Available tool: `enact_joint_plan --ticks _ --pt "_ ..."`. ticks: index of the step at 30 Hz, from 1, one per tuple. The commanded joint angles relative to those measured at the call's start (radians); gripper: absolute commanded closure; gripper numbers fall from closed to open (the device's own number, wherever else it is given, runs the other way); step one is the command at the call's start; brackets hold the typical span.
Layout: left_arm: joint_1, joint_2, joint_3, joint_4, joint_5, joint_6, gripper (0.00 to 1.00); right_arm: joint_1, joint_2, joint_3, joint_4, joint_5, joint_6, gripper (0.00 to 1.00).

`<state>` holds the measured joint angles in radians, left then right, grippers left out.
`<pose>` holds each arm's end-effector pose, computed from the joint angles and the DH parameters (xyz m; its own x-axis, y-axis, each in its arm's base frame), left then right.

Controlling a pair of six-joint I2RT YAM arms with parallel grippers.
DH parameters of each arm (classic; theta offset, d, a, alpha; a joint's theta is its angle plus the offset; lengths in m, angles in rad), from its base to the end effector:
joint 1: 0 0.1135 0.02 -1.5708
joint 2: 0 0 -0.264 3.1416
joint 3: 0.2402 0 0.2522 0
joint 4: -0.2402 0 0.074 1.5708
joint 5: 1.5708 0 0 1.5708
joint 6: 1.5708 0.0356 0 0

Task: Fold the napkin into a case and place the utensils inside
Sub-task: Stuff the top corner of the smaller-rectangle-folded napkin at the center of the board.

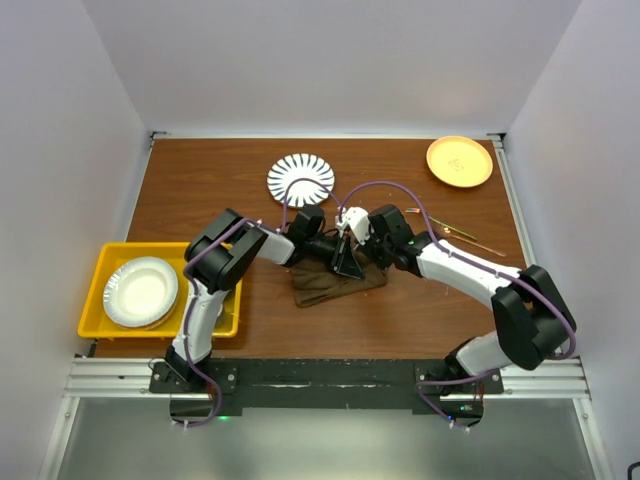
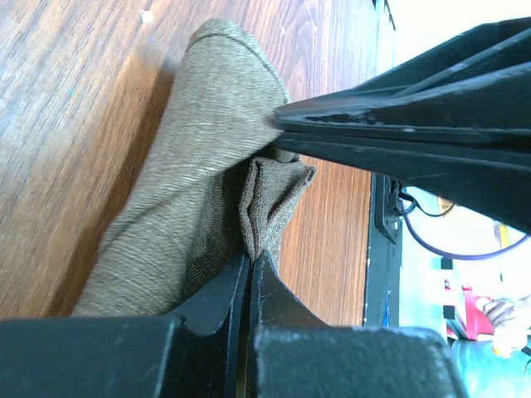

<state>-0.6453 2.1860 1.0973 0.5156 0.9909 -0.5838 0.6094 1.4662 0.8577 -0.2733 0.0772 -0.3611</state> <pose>0.3158 -0.2750 0.0892 -0.8526 0.2638 -0.4510 0.5047 0.1923 -0.8416 0.2454 0.1679 0.2007 -0.4047 -0.7121 -0.5737 -0.7199 0.6350 -0.2803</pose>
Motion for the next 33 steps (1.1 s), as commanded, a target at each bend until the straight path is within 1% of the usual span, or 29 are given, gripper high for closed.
enact_joint_plan --ticks 1,7,14,15,23,24,29,33 --pt "0.015 -0.022 -0.027 0.003 -0.023 -0.014 1.0 -0.003 -0.05 -0.005 0.02 -0.042 -0.044 1.0" --pt "0.016 -0.049 -0.017 0.008 -0.031 -0.048 1.0 -0.003 -0.035 -0.025 0.032 -0.074 -0.065 1.0" --pt "0.015 -0.081 0.016 -0.003 -0.024 -0.074 1.0 -0.002 -0.006 -0.026 0.045 -0.074 -0.07 1.0" --pt "0.015 -0.08 0.021 0.0 -0.023 -0.086 1.0 -0.002 -0.004 -0.028 0.048 -0.094 -0.073 1.0" --pt "0.019 -0.058 0.085 -0.071 -0.037 -0.094 1.0 -0.003 -0.001 -0.032 0.057 -0.106 -0.082 1.0" --pt "0.019 -0.057 0.088 -0.059 -0.032 -0.102 1.0 -0.002 -0.001 -0.034 0.057 -0.111 -0.082 1.0" --pt "0.027 -0.045 0.116 -0.092 -0.031 -0.09 1.0 -0.002 -0.006 -0.042 0.06 -0.116 -0.082 1.0" --pt "0.045 -0.006 0.137 -0.137 -0.031 -0.074 1.0 -0.003 -0.003 -0.04 0.059 -0.119 -0.084 1.0"
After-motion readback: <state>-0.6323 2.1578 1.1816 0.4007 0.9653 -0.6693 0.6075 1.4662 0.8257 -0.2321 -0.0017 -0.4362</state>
